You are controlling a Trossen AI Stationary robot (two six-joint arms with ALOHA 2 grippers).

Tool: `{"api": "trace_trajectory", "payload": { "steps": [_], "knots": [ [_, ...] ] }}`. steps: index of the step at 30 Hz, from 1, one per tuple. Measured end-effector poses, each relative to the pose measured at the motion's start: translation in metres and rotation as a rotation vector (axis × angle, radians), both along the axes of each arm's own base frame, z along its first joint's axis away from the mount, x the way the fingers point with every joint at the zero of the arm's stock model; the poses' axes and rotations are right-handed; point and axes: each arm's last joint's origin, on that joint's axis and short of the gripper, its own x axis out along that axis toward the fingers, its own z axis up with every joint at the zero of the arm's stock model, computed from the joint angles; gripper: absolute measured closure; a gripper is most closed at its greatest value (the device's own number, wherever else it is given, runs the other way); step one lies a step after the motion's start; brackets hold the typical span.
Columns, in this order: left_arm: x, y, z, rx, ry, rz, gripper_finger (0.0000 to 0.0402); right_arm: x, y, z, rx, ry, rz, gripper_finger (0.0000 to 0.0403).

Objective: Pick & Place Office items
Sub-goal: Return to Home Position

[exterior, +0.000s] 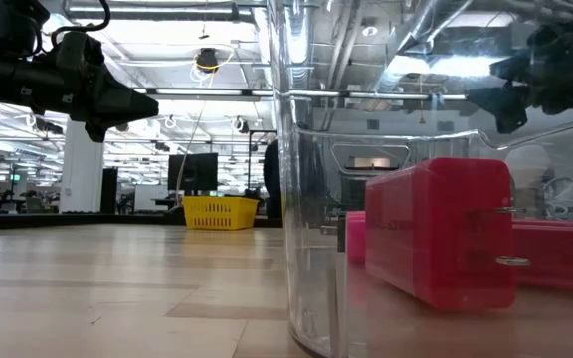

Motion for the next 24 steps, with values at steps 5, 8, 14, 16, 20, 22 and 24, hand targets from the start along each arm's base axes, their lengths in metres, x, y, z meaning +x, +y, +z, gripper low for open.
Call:
{"api": "trace_trajectory", "payload": {
  "steps": [5, 8, 14, 16, 20, 22, 24],
  "knots": [
    [0.0, 0.0, 0.0, 0.0, 0.0, 0.0, 0.0339, 0.0, 0.001, 0.001, -0.018, -0.006, -0.023, 0.0143],
    [0.0, 0.0, 0.0, 0.0, 0.0, 0.0, 0.0339, 0.001, -0.002, 0.0, -0.032, 0.007, -0.054, 0.0143],
    [0.0, 0.0, 0.001, 0.001, -0.005, 0.0, 0.0339, 0.002, -0.004, -0.003, -0.044, 0.037, -0.034, 0.0143],
    [0.0, 0.0, 0.0, 0.001, -0.005, 0.0, 0.0339, 0.002, -0.005, -0.003, -0.05, 0.038, -0.045, 0.0143],
    [0.0, 0.0, 0.001, 0.001, -0.006, 0.0, 0.0339, 0.002, -0.009, -0.003, -0.051, 0.041, -0.066, 0.0143],
    [0.0, 0.0, 0.001, 0.001, -0.006, 0.0, 0.0339, 0.002, -0.01, -0.004, -0.032, 0.046, -0.067, 0.0143],
    [0.0, 0.0, 0.001, 0.001, -0.006, 0.0, 0.0339, 0.003, -0.012, -0.005, 0.006, 0.055, -0.081, 0.0143]
  ]
}}
